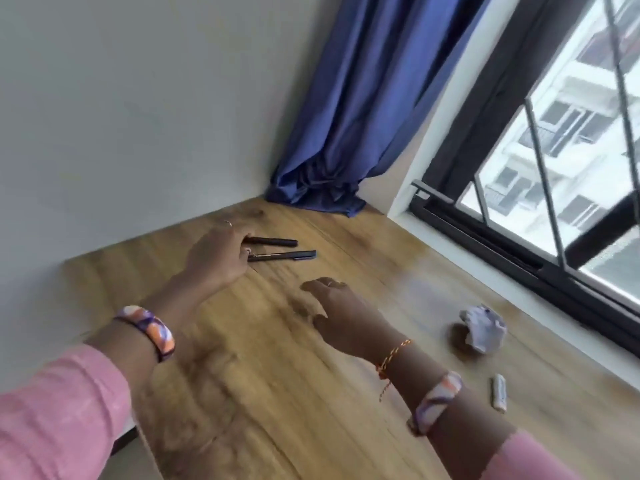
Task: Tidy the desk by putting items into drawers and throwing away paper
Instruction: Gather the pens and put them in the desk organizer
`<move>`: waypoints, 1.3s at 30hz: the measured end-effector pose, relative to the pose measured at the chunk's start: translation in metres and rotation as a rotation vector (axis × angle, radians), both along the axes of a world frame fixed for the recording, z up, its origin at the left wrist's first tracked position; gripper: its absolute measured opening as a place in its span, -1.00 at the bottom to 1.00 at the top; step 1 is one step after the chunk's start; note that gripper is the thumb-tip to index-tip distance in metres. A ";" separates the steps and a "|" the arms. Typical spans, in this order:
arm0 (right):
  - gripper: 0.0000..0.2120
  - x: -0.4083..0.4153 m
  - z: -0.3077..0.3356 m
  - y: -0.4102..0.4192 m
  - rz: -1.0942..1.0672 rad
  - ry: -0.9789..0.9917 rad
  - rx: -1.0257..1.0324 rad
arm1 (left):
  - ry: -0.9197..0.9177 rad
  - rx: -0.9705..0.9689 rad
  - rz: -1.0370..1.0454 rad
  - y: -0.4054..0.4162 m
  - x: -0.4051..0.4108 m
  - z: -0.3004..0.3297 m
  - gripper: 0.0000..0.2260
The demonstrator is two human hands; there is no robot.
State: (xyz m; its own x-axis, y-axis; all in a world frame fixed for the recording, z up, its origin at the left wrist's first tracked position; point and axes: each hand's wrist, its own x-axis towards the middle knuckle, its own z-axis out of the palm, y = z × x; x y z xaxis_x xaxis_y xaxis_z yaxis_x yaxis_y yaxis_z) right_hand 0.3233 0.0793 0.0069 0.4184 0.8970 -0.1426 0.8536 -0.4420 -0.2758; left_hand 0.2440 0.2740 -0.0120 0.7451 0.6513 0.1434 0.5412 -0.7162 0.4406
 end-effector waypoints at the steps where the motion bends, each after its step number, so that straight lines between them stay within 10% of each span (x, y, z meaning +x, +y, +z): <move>1: -0.50 0.005 -0.003 0.014 0.008 -0.015 -0.014 | 0.025 0.020 -0.016 0.010 0.001 -0.004 -0.67; 7: -0.41 0.031 -0.021 0.068 -0.034 -0.168 -0.021 | 0.220 0.091 -0.115 0.032 0.019 -0.010 -0.52; 18: -0.76 0.030 -0.023 0.004 -0.007 -0.107 0.024 | 0.187 0.011 -0.126 -0.033 0.016 -0.007 -0.85; 28: -0.82 0.043 0.064 -0.196 -0.351 -0.093 0.369 | -0.147 -0.387 -0.427 -0.166 0.051 0.072 -0.87; 39: -0.85 -0.019 0.142 -0.533 -0.747 -0.402 0.610 | -0.184 -0.549 -0.908 -0.508 0.097 0.141 -0.88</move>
